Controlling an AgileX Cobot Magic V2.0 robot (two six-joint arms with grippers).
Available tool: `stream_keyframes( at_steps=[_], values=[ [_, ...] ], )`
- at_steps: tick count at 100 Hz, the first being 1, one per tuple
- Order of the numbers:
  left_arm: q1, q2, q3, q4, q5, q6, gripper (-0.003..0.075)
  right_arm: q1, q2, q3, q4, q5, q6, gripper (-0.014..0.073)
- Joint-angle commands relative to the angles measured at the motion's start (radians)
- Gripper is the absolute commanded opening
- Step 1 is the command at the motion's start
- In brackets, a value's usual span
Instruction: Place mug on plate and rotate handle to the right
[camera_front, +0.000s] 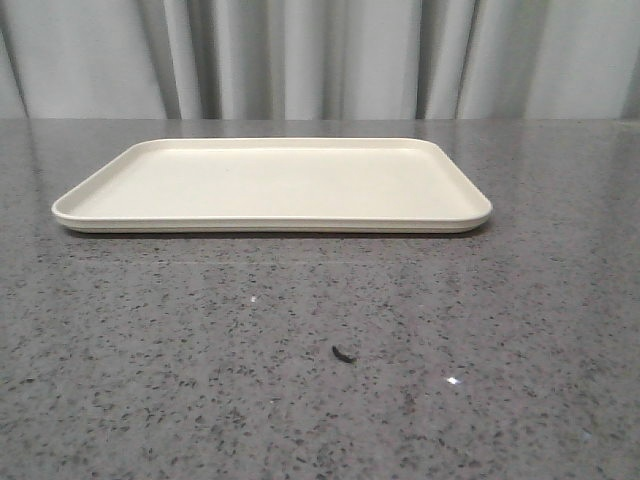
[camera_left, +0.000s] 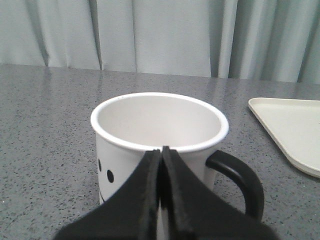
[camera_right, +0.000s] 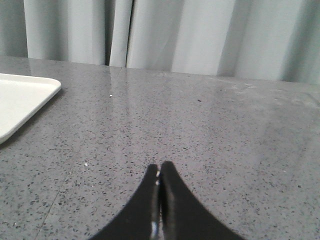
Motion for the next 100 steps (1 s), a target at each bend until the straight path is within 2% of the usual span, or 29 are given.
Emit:
stream_keyframes(
  at_steps=[1, 61, 69, 79, 100],
  values=[
    [-0.001, -0.033, 0.004, -0.007, -0.073, 0.000, -0.0019, 0.003, -0.022, -0.002, -0.006, -0.078, 0.000, -0.0089],
    [-0.001, -0.033, 0.004, -0.007, -0.075, 0.000, -0.0019, 0.003, -0.022, -0.002, -0.006, -0.078, 0.000, -0.0089],
    [-0.001, -0.033, 0.004, 0.067, -0.081, 0.000, -0.0019, 0.003, -0.022, -0.002, -0.006, -0.078, 0.000, -0.0089],
    [-0.001, -0.033, 0.004, 0.190, -0.116, 0.000, -0.0019, 0.003, -0.022, -0.002, -0.006, -0.078, 0.000, -0.0089],
    [-0.001, -0.033, 0.004, 0.196, -0.290, 0.000, -0.0019, 0.003, -0.022, -0.002, -0.006, -0.078, 0.000, -0.0089]
  ],
)
